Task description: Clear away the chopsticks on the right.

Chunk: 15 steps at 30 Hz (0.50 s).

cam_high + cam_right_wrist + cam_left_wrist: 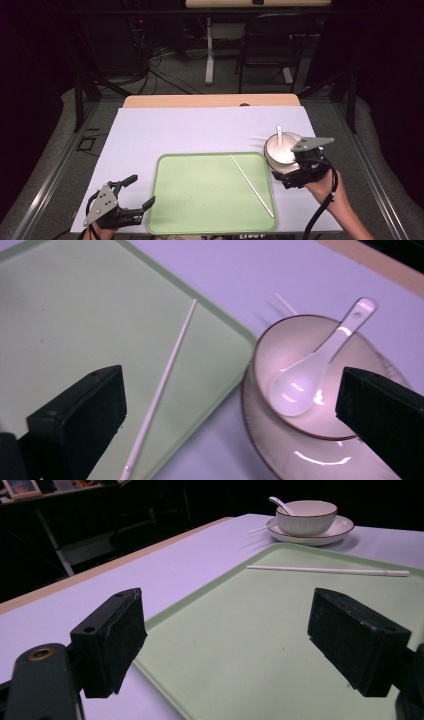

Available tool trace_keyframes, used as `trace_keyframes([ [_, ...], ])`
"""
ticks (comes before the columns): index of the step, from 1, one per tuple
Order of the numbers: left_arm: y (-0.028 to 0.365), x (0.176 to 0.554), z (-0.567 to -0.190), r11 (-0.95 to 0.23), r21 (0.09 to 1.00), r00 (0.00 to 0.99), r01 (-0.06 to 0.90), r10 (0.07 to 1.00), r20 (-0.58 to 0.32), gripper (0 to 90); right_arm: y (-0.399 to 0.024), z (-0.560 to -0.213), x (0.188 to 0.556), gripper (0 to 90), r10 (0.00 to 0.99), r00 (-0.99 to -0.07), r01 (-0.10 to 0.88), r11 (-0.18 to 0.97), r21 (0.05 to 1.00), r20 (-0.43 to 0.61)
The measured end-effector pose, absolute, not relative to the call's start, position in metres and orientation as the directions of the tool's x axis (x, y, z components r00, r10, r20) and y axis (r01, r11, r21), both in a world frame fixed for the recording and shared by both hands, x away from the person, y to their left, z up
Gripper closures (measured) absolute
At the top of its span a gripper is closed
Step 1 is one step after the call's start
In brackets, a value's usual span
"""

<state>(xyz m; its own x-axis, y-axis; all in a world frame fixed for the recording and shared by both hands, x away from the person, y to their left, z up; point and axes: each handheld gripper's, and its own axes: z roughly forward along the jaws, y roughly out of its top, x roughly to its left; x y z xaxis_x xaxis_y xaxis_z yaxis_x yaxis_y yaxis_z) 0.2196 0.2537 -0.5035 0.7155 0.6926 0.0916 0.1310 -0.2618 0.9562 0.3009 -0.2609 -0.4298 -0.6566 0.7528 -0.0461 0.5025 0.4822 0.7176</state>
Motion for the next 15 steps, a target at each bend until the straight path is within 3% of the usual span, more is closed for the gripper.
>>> trace_keyframes([
  [15, 0.254, 0.22, -0.503, -0.263, 0.956, 0.715, 0.131, 0.693, 0.092, 15.4, -0.318, -0.405, 0.362, 0.0, 0.751, -0.65, 0.494, 0.537, 0.683, -0.12],
])
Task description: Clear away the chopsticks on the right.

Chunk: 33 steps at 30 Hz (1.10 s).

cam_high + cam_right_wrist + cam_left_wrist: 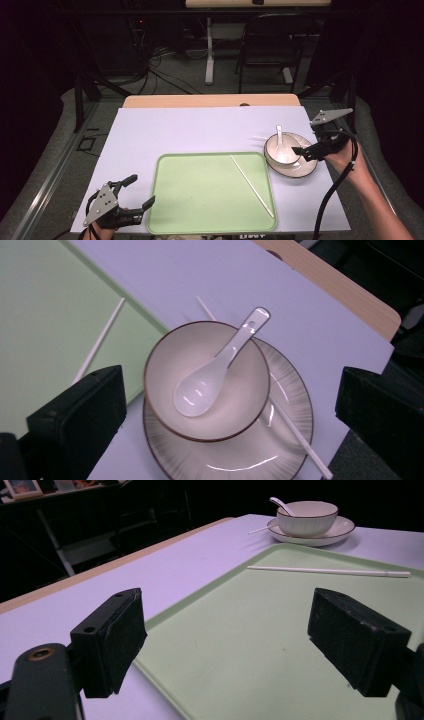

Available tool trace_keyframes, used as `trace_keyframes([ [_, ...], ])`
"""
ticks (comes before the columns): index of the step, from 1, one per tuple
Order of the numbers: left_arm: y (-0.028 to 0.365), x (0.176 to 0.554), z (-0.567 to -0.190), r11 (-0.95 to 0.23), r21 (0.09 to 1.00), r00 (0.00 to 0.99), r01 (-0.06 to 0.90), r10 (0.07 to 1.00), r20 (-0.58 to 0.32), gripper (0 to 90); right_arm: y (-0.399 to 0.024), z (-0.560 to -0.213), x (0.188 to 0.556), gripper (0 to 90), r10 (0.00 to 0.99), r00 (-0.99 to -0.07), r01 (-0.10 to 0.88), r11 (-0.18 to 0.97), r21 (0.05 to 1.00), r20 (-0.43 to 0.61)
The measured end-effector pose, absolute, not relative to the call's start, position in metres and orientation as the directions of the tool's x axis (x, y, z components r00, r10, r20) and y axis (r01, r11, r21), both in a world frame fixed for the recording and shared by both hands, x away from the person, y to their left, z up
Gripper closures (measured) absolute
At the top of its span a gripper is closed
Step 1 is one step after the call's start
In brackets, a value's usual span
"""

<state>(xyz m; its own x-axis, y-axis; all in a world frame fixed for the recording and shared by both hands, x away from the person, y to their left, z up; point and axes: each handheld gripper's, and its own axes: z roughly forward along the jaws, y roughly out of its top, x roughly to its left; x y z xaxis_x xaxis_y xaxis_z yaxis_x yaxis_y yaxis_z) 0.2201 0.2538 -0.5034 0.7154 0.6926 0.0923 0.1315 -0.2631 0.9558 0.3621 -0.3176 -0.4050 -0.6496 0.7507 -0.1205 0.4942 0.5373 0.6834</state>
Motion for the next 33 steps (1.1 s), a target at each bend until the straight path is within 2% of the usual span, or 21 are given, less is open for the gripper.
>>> trace_keyframes([
  [15, 0.254, 0.22, -0.503, -0.26, 0.956, 0.715, 0.133, 0.694, 0.089, 15.4, -0.346, -0.42, 0.429, 0.6, 0.776, -0.622, 0.584, 0.549, 0.598, -0.105],
  [17, 0.254, 0.22, -0.503, -0.261, 0.956, 0.714, 0.133, 0.694, 0.09, 15.4, -0.35, -0.424, 0.437, 3.1, 0.786, -0.608, 0.597, 0.546, 0.588, -0.112],
  [19, 0.254, 0.22, -0.503, -0.261, 0.956, 0.714, 0.134, 0.695, 0.089, 15.4, -0.353, -0.429, 0.443, 11.5, 0.799, -0.591, 0.615, 0.535, 0.579, -0.111],
  [21, 0.254, 0.22, -0.503, -0.263, 0.955, 0.714, 0.135, 0.694, 0.09, 15.4, -0.355, -0.435, 0.448, 14.7, 0.811, -0.573, 0.634, 0.528, 0.564, -0.115],
  [23, 0.254, 0.22, -0.503, -0.265, 0.955, 0.715, 0.133, 0.693, 0.093, 15.4, -0.359, -0.442, 0.454, 21.4, 0.818, -0.564, 0.658, 0.527, 0.538, -0.112],
  [33, 0.254, 0.22, -0.504, -0.26, 0.956, 0.714, 0.134, 0.694, 0.088, 15.4, -0.353, -0.471, 0.464, 41.3, 0.779, -0.616, 0.677, 0.598, 0.43, -0.115],
])
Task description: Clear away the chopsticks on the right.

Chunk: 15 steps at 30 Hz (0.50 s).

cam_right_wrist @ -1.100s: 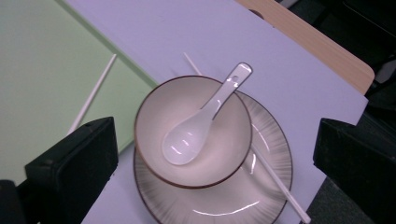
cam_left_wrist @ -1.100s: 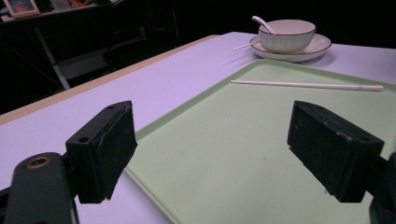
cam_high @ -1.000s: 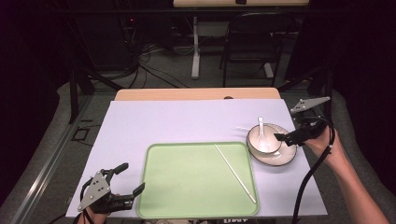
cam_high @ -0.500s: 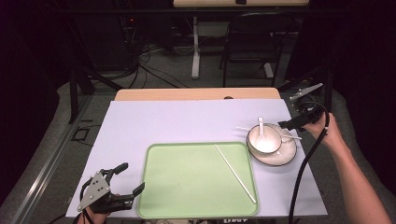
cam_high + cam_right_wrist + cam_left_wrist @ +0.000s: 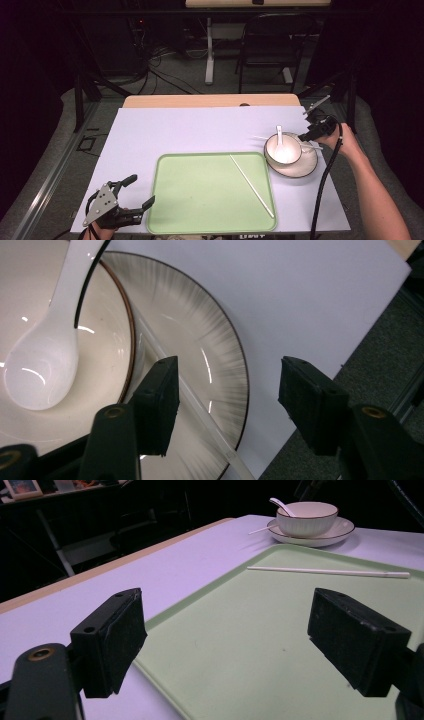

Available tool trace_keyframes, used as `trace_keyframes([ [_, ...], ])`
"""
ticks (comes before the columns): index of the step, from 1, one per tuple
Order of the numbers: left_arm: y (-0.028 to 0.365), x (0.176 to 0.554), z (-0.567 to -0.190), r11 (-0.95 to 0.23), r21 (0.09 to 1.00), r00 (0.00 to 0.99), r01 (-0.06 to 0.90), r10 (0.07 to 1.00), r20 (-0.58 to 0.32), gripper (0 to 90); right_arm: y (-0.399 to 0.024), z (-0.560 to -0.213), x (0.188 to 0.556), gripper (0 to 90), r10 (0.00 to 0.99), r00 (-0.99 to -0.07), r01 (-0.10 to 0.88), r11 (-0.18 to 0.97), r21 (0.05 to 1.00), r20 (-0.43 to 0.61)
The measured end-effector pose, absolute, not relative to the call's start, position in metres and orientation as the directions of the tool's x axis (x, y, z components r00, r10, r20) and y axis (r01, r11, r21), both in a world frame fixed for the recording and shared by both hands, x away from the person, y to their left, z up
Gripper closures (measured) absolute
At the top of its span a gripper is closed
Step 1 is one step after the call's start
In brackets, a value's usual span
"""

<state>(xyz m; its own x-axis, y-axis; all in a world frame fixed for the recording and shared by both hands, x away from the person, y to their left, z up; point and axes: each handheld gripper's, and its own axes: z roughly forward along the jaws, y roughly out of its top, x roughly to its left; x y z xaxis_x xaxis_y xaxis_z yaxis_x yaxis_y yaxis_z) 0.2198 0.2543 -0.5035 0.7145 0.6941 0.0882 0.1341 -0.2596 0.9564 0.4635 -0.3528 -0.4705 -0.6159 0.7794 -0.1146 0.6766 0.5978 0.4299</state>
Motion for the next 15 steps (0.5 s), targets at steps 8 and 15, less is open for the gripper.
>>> trace_keyframes([
  [8, 0.254, 0.22, -0.503, -0.262, 0.956, 0.716, 0.132, 0.693, 0.091, 15.4, -0.347, -0.483, 0.468, 53.9, 0.729, -0.678, 0.659, 0.66, 0.362, -0.095],
  [15, 0.254, 0.22, -0.504, -0.261, 0.956, 0.715, 0.134, 0.694, 0.089, 15.4, -0.347, -0.49, 0.471, 61.8, 0.722, -0.69, 0.672, 0.665, 0.326, -0.052],
])
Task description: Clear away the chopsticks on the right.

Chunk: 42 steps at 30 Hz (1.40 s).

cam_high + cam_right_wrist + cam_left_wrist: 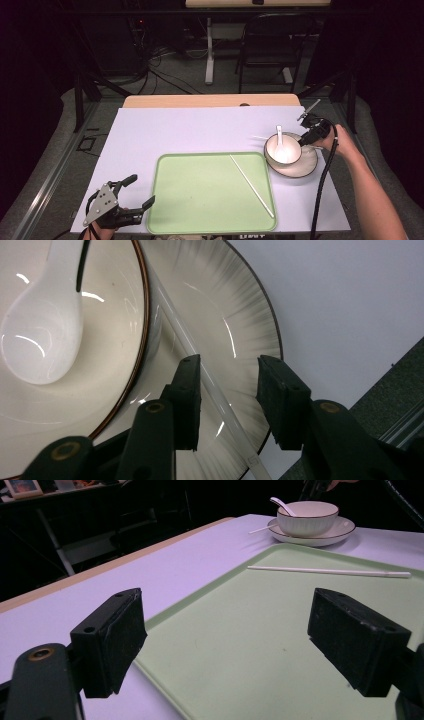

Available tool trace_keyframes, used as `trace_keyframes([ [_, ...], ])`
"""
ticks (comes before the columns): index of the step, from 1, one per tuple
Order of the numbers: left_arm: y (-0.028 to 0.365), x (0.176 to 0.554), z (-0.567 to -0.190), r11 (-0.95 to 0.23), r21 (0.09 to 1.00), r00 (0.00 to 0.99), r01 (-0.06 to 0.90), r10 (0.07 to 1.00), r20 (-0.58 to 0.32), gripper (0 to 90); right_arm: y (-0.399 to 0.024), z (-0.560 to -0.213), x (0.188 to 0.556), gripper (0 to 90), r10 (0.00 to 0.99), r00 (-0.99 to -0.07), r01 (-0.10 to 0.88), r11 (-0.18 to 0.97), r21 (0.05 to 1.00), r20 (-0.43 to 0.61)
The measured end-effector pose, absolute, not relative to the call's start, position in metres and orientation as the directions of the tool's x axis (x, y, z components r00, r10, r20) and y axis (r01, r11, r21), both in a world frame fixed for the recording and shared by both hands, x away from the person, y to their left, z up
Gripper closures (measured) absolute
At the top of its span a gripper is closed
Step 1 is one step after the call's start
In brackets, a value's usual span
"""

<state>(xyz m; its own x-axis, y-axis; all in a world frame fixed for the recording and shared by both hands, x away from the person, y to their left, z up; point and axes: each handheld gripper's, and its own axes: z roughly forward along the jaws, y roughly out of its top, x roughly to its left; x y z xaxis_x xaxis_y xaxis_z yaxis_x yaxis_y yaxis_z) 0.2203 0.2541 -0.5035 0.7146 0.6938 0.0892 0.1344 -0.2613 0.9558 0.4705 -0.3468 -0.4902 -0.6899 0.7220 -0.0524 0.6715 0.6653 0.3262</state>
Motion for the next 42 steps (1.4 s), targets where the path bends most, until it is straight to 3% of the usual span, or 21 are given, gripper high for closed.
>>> trace_keyframes([
  [8, 0.254, 0.22, -0.503, -0.261, 0.956, 0.715, 0.134, 0.694, 0.089, 15.4, -0.346, -0.5, 0.469, 69.8, 0.71, -0.703, 0.673, 0.682, 0.286, -0.039],
  [10, 0.254, 0.22, -0.503, -0.26, 0.956, 0.714, 0.133, 0.695, 0.09, 15.4, -0.346, -0.505, 0.467, 71.4, 0.715, -0.698, 0.668, 0.672, 0.319, -0.043],
  [13, 0.254, 0.22, -0.503, -0.263, 0.956, 0.716, 0.132, 0.692, 0.092, 15.4, -0.347, -0.501, 0.467, 76.4, 0.692, -0.719, 0.657, 0.705, 0.269, -0.059],
  [20, 0.254, 0.22, -0.503, -0.261, 0.956, 0.715, 0.132, 0.693, 0.09, 15.4, -0.349, -0.505, 0.461, 83.2, 0.72, -0.69, 0.675, 0.675, 0.296, -0.068],
  [29, 0.254, 0.22, -0.503, -0.262, 0.956, 0.715, 0.133, 0.693, 0.09, 15.4, -0.353, -0.502, 0.455, 83.8, 0.744, -0.665, 0.689, 0.646, 0.328, -0.067],
  [31, 0.254, 0.22, -0.503, -0.261, 0.956, 0.714, 0.134, 0.694, 0.09, 15.4, -0.353, -0.501, 0.453, 83.8, 0.751, -0.657, 0.679, 0.628, 0.38, -0.068],
  [42, 0.254, 0.22, -0.504, -0.259, 0.956, 0.713, 0.135, 0.696, 0.087, 15.4, -0.357, -0.471, 0.442, 83.9, 0.798, -0.595, 0.705, 0.576, 0.414, -0.097],
])
